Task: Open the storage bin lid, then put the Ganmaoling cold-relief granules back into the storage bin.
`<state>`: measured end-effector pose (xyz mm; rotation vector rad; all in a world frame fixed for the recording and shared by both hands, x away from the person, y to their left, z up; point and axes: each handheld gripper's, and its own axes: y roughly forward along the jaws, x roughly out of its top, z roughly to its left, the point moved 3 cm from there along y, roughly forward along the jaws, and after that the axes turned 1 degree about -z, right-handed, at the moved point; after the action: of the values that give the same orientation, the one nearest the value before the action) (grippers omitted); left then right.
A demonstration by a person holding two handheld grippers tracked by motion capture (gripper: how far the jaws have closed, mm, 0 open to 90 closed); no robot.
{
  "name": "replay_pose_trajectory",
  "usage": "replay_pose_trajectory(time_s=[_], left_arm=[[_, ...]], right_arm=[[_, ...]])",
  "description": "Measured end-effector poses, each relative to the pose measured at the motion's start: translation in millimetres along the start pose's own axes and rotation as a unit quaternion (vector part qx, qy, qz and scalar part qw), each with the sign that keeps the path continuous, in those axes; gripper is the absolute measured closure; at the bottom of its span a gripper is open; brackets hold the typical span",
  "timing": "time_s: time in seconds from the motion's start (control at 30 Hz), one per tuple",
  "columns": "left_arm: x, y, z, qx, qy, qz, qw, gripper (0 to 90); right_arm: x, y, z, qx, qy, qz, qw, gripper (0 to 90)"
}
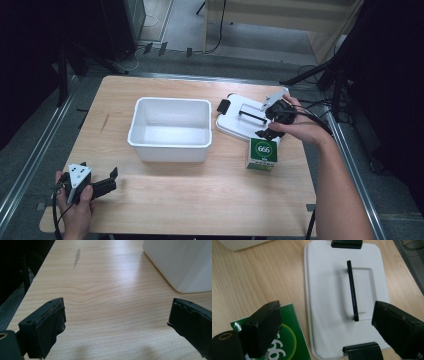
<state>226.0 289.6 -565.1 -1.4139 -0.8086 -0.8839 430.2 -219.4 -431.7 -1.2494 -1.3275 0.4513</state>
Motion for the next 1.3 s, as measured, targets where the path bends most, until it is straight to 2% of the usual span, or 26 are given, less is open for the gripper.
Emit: replay_pose_trajectory(time_s=[0.17, 0.2, 0.23, 0.4, 0.63, 0.93, 1.3], left_arm=[[-0.1, -0.1, -0.1, -0.001, 0.000, 0.000, 1.0000, 1.6], [-0.1, -0.1, -0.2, -0.001, 0.001, 0.001, 1.0000, 1.6], [-0.1, -0.1, -0.4, 0.000, 0.000, 0.001, 1.0000, 1.6], [-0.1, 0.0, -0.3, -0.001, 0.000, 0.000, 1.0000, 1.6], [0.0, 0.1, -0.1, -0.002, 0.001, 0.002, 1.0000, 1.6], [-0.9, -0.9, -1.2, -0.002, 0.005, 0.003, 1.0000, 1.6], [-0.7, 0.0, -1.9, -0.001, 0.008, 0.004, 1.0000, 1.6]], right_arm=[[-7.6, 1.3, 10.5, -0.007, -0.014, 0.006, 0.9999, 6.2], [-8.8, 0.8, 12.6, -0.002, -0.013, 0.007, 0.9999, 6.3], [-11.8, -0.4, 17.6, 0.013, -0.017, 0.016, 0.9997, 6.4], [-16.4, -2.1, 23.6, 0.020, -0.030, 0.028, 0.9989, 6.2], [-22.6, -7.0, 31.7, 0.040, -0.026, 0.030, 0.9984, 3.4], [-27.6, 0.9, 43.5, 0.063, -0.041, 0.040, 0.9963, 3.8], [-39.6, 16.1, 41.3, 0.071, -0.041, 0.063, 0.9947, 5.3]])
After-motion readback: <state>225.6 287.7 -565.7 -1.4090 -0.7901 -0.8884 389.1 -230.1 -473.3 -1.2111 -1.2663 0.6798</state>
